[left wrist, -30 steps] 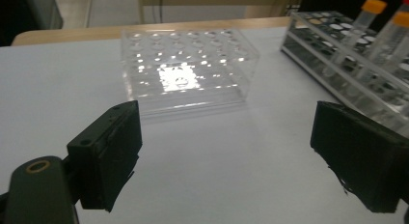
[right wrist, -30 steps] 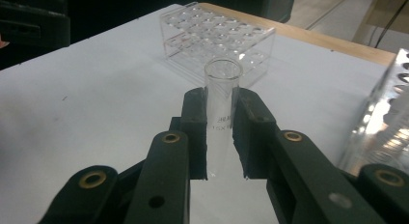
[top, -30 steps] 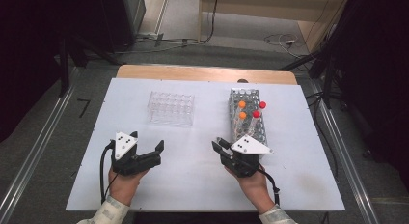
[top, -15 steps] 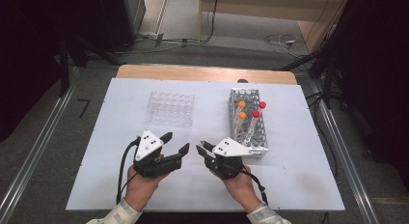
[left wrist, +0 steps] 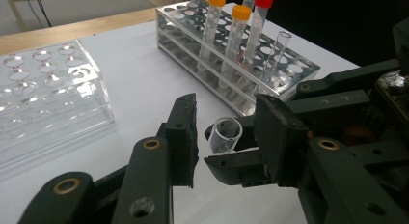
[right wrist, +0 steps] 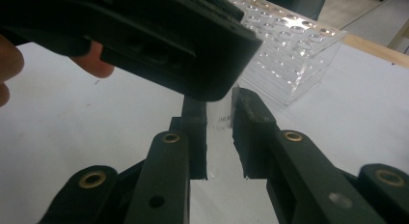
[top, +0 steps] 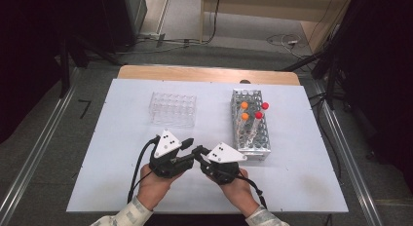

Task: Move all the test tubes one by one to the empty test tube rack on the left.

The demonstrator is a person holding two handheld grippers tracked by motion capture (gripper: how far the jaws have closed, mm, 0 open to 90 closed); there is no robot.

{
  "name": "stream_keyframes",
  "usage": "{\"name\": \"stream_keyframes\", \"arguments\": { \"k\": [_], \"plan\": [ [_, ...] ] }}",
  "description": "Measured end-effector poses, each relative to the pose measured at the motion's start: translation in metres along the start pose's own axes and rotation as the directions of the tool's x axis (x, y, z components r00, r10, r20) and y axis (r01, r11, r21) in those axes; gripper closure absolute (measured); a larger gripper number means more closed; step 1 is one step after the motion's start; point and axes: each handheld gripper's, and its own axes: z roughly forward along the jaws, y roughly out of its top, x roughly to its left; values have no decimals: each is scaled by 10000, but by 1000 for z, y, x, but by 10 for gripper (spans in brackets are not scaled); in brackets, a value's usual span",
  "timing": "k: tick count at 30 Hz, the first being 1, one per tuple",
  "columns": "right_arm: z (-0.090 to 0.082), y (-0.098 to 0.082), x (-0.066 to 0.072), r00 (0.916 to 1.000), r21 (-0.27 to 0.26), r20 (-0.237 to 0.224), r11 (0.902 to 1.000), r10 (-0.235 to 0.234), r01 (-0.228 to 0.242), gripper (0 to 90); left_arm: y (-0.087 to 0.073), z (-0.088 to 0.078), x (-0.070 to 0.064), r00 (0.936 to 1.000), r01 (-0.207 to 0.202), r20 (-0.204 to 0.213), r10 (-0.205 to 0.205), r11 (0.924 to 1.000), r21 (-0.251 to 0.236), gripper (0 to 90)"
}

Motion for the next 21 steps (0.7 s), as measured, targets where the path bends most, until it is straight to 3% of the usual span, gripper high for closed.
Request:
{"name": "stream_keyframes", "arguments": {
  "k": [11,21],
  "plan": [
    [-1,0,0,10000,-101,24,9999,-16,16,733,-1,4,1,9999,35,119,-37,9998,171,738],
    [-1,0,-1,10000,-76,-27,10000,24,-24,719,-1,4,1,10000,-93,9,93,9998,173,767]
  ]
}}
